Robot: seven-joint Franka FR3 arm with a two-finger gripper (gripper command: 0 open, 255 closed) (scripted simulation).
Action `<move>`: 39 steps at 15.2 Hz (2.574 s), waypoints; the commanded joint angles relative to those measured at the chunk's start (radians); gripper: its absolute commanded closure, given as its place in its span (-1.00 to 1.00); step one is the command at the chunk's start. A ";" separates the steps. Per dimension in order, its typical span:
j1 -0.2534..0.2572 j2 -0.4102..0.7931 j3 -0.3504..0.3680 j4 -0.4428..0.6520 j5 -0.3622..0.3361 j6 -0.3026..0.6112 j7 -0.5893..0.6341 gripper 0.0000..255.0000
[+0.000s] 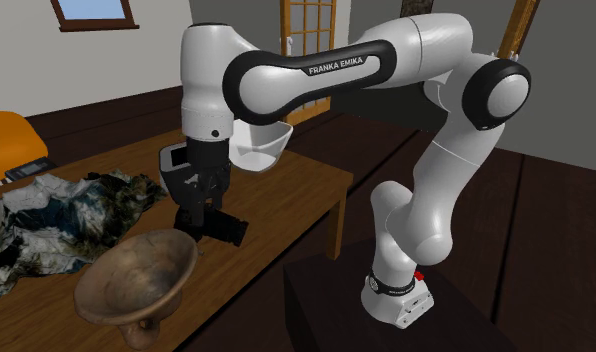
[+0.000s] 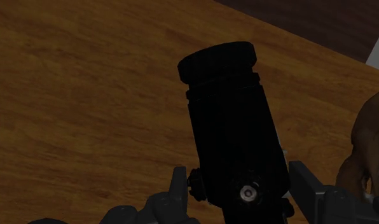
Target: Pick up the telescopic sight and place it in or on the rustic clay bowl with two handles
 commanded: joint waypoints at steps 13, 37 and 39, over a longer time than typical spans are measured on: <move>-0.001 0.023 -0.002 0.159 -0.005 -0.147 0.016 1.00; 0.018 0.190 0.016 0.638 0.005 -0.453 0.084 1.00; 0.033 0.245 0.041 0.708 0.007 -0.463 0.125 1.00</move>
